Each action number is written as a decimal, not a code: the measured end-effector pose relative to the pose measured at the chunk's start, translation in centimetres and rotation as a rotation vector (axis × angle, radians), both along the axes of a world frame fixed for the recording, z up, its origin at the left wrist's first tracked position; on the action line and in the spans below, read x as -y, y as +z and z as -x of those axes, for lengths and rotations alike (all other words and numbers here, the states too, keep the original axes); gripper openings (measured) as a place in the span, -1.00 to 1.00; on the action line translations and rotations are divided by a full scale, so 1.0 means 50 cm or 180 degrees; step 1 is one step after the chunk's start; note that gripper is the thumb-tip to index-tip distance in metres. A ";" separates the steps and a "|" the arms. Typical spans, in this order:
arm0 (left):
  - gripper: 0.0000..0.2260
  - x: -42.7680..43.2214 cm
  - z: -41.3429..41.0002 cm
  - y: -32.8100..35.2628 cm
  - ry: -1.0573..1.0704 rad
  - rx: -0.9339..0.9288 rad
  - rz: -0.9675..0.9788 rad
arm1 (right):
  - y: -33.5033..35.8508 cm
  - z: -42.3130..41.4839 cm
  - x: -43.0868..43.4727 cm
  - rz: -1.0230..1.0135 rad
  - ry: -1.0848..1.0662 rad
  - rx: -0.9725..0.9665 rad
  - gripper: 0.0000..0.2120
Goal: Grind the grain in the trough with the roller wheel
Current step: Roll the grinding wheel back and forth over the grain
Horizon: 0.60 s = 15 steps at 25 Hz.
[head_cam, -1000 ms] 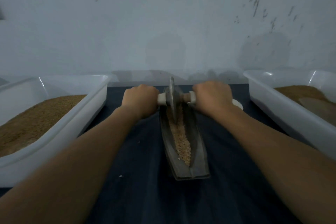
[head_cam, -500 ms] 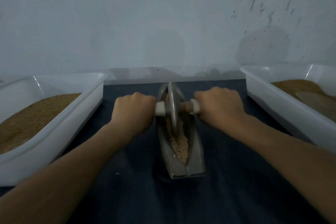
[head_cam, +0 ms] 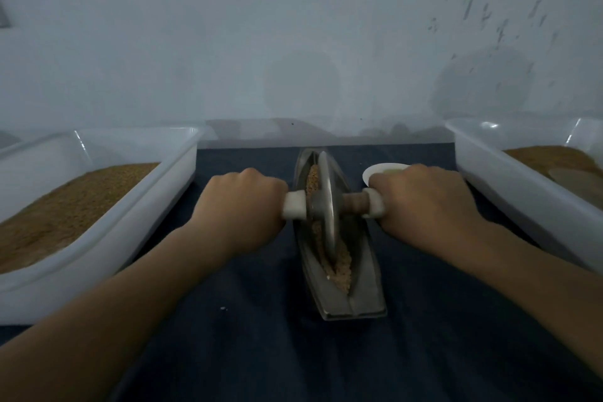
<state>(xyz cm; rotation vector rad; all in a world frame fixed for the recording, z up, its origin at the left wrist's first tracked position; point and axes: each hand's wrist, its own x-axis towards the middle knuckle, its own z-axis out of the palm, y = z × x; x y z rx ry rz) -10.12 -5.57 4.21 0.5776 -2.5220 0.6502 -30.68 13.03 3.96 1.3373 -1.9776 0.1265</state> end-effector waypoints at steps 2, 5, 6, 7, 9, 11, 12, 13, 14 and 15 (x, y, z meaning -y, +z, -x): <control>-0.87 0.020 0.067 0.024 0.0469 0.0084 -0.0382 | 0.035 0.011 0.066 -0.0269 -0.0181 0.0422 -0.77; -0.83 0.044 0.113 0.067 0.0577 0.0366 -0.0785 | 0.063 0.034 0.119 -0.0570 -0.0347 0.1012 -0.81; -0.83 0.038 0.103 0.066 0.0524 0.0414 -0.0697 | 0.055 0.039 0.108 -0.0548 -0.0342 0.1032 -0.81; -0.86 0.030 0.082 0.057 0.0407 0.0341 -0.0542 | 0.041 0.037 0.082 -0.0477 -0.0310 0.0842 -0.75; -0.85 -0.001 0.013 0.021 0.0083 0.0035 -0.0176 | 0.007 0.014 0.013 -0.0057 -0.0083 0.0262 -0.59; -0.71 -0.018 -0.040 0.007 -0.0229 -0.0063 0.0084 | -0.002 -0.001 -0.039 0.0313 0.0190 -0.0161 -0.60; -0.68 -0.016 -0.042 0.007 -0.0202 -0.0078 0.0184 | -0.001 0.001 -0.043 0.0318 0.0210 -0.0222 -0.62; -0.71 -0.016 -0.036 0.006 -0.0111 -0.0049 0.0197 | 0.003 -0.002 -0.036 0.0222 0.0112 -0.0227 -0.64; -0.77 -0.016 -0.022 0.004 0.0089 -0.0029 0.0060 | 0.008 -0.003 -0.019 0.0042 -0.0076 -0.0161 -0.66; -0.87 -0.011 0.005 0.009 0.0328 -0.0003 -0.0174 | 0.014 0.002 0.011 -0.0117 -0.0195 0.0004 -0.68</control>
